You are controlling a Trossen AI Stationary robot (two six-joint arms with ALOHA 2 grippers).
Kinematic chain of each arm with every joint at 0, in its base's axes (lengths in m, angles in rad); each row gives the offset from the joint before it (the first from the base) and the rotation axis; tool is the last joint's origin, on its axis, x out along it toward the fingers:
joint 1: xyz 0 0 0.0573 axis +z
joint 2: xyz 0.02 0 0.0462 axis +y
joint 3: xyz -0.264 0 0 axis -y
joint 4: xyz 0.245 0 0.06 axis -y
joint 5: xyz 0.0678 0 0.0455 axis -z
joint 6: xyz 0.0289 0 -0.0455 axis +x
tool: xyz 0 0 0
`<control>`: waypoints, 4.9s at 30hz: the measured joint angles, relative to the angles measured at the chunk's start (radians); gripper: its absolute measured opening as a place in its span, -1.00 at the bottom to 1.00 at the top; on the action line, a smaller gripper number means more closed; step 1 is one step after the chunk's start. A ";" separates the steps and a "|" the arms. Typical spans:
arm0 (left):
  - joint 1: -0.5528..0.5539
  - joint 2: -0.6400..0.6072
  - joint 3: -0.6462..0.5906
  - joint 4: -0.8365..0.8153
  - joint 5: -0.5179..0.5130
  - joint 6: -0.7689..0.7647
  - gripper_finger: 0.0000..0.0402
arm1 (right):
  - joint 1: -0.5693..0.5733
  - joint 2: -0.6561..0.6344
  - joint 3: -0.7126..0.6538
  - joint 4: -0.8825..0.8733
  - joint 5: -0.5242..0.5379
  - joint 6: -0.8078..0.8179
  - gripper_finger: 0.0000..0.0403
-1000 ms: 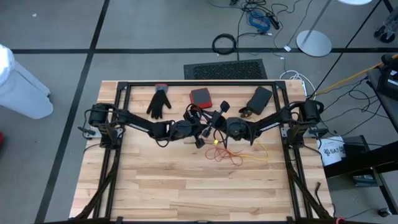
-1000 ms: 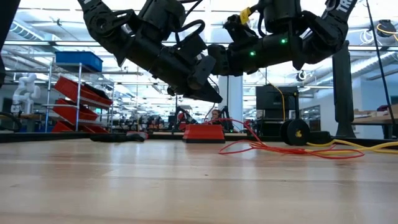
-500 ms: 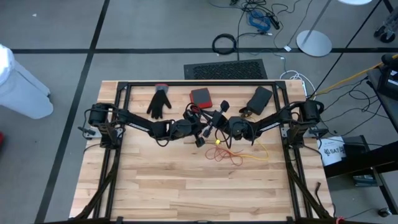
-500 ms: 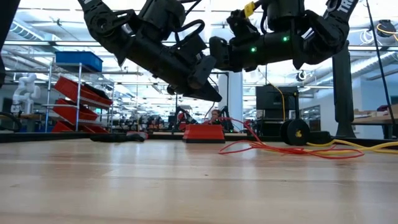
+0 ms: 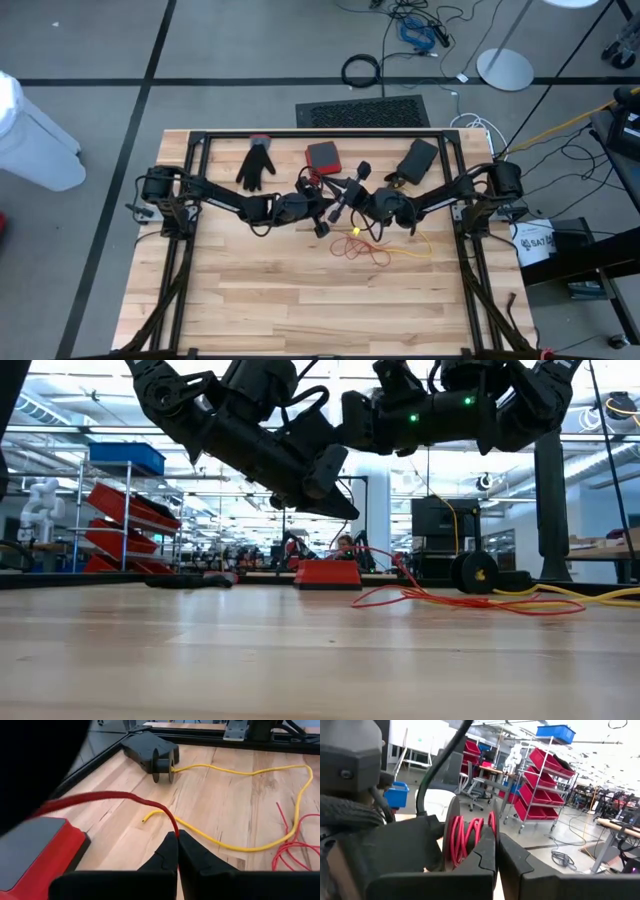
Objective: Coil cords
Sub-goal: Coil the red wire onto the spool
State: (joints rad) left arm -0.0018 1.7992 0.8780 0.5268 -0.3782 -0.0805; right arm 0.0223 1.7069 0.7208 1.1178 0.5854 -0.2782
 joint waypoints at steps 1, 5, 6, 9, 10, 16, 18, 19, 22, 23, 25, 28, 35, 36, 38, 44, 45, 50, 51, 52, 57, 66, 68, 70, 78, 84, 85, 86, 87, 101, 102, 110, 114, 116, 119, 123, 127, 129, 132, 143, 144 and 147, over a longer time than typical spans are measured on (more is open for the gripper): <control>0.000 0.000 0.000 0.003 0.000 0.009 -1.00 | 0.000 0.000 0.000 0.001 0.000 0.000 -1.00; 0.000 0.000 0.000 0.021 0.000 0.019 -1.00 | 0.002 0.000 0.000 -0.014 -0.005 0.019 -1.00; 0.000 0.000 0.000 0.021 -0.001 0.025 -1.00 | 0.003 0.000 0.000 -0.021 -0.005 0.023 -1.00; 0.000 0.000 -0.001 0.023 -0.005 0.037 -1.00 | 0.009 -0.001 0.001 -0.036 0.002 0.023 -1.00; -0.001 -0.001 -0.001 0.023 -0.005 0.036 -1.00 | 0.011 -0.001 0.001 -0.038 0.005 0.023 -1.00; -0.017 -0.032 -0.002 0.013 -0.036 0.069 -1.00 | 0.013 -0.002 0.002 -0.049 0.010 0.031 -1.00; -0.027 -0.058 -0.002 -0.017 -0.056 0.089 -1.00 | 0.016 -0.003 0.002 -0.043 0.006 0.032 -1.00; -0.030 -0.072 -0.002 -0.033 -0.064 0.091 -1.00 | 0.020 -0.004 0.002 -0.043 0.006 0.027 -1.00; -0.033 -0.118 -0.003 -0.069 -0.074 0.112 -1.00 | 0.021 -0.005 0.002 -0.036 0.006 0.028 -1.00; -0.033 -0.129 -0.003 -0.075 -0.080 0.114 -1.00 | 0.021 -0.006 0.002 -0.033 0.004 0.030 -1.00; -0.032 -0.147 -0.003 -0.101 -0.101 0.115 -1.00 | 0.024 -0.005 0.001 -0.031 0.002 0.028 -1.00; -0.032 -0.163 -0.003 -0.140 -0.116 0.123 -1.00 | 0.031 -0.003 0.000 -0.038 0.004 0.022 -1.00; -0.041 -0.177 -0.003 -0.183 -0.116 0.129 -1.00 | 0.035 -0.003 0.000 -0.046 0.008 0.006 -1.00; -0.042 -0.183 -0.003 -0.201 -0.118 0.139 -1.00 | 0.035 -0.002 0.000 -0.048 0.008 0.002 -1.00; -0.042 -0.195 -0.003 -0.225 -0.128 0.142 -1.00 | 0.035 -0.002 -0.002 -0.047 0.009 -0.002 -1.00; -0.042 -0.215 -0.001 -0.261 -0.135 0.142 -1.00 | 0.040 -0.032 -0.003 -0.054 0.013 -0.021 -1.00; -0.042 -0.217 -0.001 -0.266 -0.134 0.142 -1.00 | 0.044 -0.036 -0.004 -0.047 0.020 -0.026 -1.00; -0.045 -0.219 -0.001 -0.271 -0.114 0.123 -1.00 | 0.056 -0.069 -0.004 -0.043 0.059 -0.070 -1.00; -0.046 -0.219 -0.001 -0.271 -0.109 0.121 -1.00 | 0.056 -0.073 -0.004 -0.044 0.075 -0.085 -1.00; -0.048 -0.219 -0.001 -0.270 -0.109 0.120 -1.00 | 0.060 -0.076 -0.004 -0.052 0.092 -0.100 -1.00; -0.054 -0.232 -0.001 -0.255 -0.108 0.120 -1.00 | 0.064 -0.083 -0.004 -0.096 0.105 -0.105 -1.00; -0.058 -0.246 -0.001 -0.244 -0.097 0.120 -1.00 | 0.064 -0.083 -0.003 -0.108 0.097 -0.077 -1.00; -0.059 -0.246 -0.001 -0.243 -0.097 0.120 -1.00 | 0.064 -0.083 -0.003 -0.110 0.097 -0.074 -1.00; -0.058 -0.246 -0.001 -0.237 -0.097 0.120 -1.00 | 0.064 -0.083 -0.003 -0.136 0.097 -0.059 -1.00; -0.061 -0.252 0.020 -0.237 -0.092 0.167 -1.00 | 0.049 -0.065 -0.001 -0.267 0.107 0.016 -1.00; -0.060 -0.314 0.021 -0.337 -0.093 0.170 -1.00 | 0.054 -0.059 -0.001 -0.331 0.124 0.023 -1.00; -0.059 -0.330 0.022 -0.363 -0.098 0.168 -1.00 | 0.053 -0.059 -0.001 -0.341 0.125 0.024 -1.00; -0.059 -0.344 0.022 -0.383 -0.107 0.168 -1.00 | 0.054 -0.059 -0.001 -0.352 0.124 0.027 -1.00; -0.060 -0.359 0.022 -0.394 -0.115 0.168 -1.00 | 0.054 -0.059 -0.001 -0.363 0.123 0.027 -1.00; -0.014 -0.433 -0.004 -0.571 -0.172 0.192 -1.00 | 0.086 -0.059 -0.002 -0.423 0.115 0.023 -1.00; -0.011 -0.433 -0.011 -0.572 -0.172 0.192 -1.00 | 0.089 -0.059 -0.002 -0.422 0.116 0.023 -1.00; -0.007 -0.431 -0.021 -0.590 -0.162 0.199 -1.00 | 0.107 -0.066 -0.002 -0.413 0.094 0.032 -1.00; -0.007 -0.420 -0.021 -0.589 -0.156 0.199 -1.00 | 0.118 -0.067 -0.002 -0.400 0.095 0.035 -1.00; -0.007 -0.407 -0.021 -0.589 -0.145 0.199 -1.00 | 0.126 -0.067 -0.002 -0.389 0.096 0.035 -1.00; -0.007 -0.374 -0.021 -0.584 -0.137 0.198 -1.00 | 0.135 -0.067 -0.002 -0.388 0.128 0.035 -1.00; -0.007 -0.324 -0.051 -0.479 -0.124 0.203 -1.00 | 0.144 -0.068 -0.002 -0.389 0.154 0.035 -1.00; -0.002 -0.299 -0.155 -0.191 -0.105 0.236 -1.00 | 0.154 -0.068 -0.002 -0.397 0.198 0.036 -1.00; 0.010 -0.287 -0.207 -0.034 -0.081 0.244 -0.99 | 0.160 -0.068 -0.002 -0.402 0.202 0.039 -1.00; 0.036 -0.254 -0.273 0.145 -0.003 0.237 -0.94 | 0.168 -0.069 -0.002 -0.398 0.205 0.053 -1.00; 0.054 -0.064 -0.302 0.474 0.143 0.159 -0.86 | 0.217 -0.069 -0.002 -0.351 0.292 0.058 -1.00; 0.053 -0.046 -0.302 0.510 0.143 0.153 -0.86 | 0.224 -0.069 -0.002 -0.350 0.307 0.058 -1.00; 0.046 0.006 -0.302 0.617 0.143 0.124 -0.86 | 0.242 -0.069 -0.002 -0.325 0.338 0.052 -1.00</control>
State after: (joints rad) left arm 0.0443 1.8056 0.5758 1.1438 -0.2348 0.0440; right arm 0.2647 1.6379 0.7185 0.7926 0.9231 -0.2266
